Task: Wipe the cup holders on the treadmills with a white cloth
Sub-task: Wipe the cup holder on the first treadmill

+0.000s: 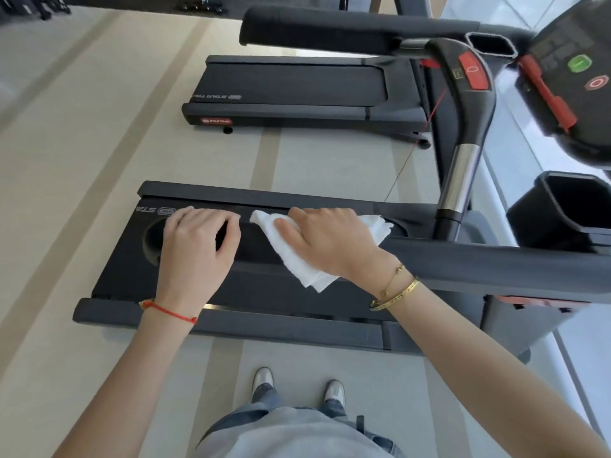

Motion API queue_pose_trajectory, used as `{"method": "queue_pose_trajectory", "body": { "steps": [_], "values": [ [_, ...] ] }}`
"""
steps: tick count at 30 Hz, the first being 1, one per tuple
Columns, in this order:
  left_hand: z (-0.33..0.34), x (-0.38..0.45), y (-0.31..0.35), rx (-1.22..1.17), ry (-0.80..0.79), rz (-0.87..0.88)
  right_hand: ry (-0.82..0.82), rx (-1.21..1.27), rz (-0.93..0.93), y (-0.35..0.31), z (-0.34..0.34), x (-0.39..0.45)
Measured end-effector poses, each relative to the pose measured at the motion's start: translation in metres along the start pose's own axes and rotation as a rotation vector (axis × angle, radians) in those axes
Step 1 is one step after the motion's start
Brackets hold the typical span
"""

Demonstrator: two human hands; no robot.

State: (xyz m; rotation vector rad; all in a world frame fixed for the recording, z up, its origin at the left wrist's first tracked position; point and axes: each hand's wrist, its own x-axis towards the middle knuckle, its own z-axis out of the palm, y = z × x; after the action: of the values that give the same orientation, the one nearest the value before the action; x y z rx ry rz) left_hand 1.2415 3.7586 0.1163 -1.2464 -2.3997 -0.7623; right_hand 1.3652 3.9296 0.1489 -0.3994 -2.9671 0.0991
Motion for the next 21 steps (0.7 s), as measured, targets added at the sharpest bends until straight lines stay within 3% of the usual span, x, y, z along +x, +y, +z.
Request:
{"method": "queue_pose_trajectory", "body": {
  "steps": [8,19,21],
  "values": [
    [-0.012,-0.004,-0.037,-0.114,0.001,-0.027,-0.142,0.154,0.001,-0.042,0.004,0.04],
    [-0.039,-0.014,-0.074,-0.231,-0.087,-0.221,-0.156,0.159,-0.04,-0.097,0.012,0.081],
    [-0.038,-0.013,-0.073,-0.248,-0.107,-0.227,-0.085,0.095,-0.037,-0.094,0.017,0.076]
  ]
}}
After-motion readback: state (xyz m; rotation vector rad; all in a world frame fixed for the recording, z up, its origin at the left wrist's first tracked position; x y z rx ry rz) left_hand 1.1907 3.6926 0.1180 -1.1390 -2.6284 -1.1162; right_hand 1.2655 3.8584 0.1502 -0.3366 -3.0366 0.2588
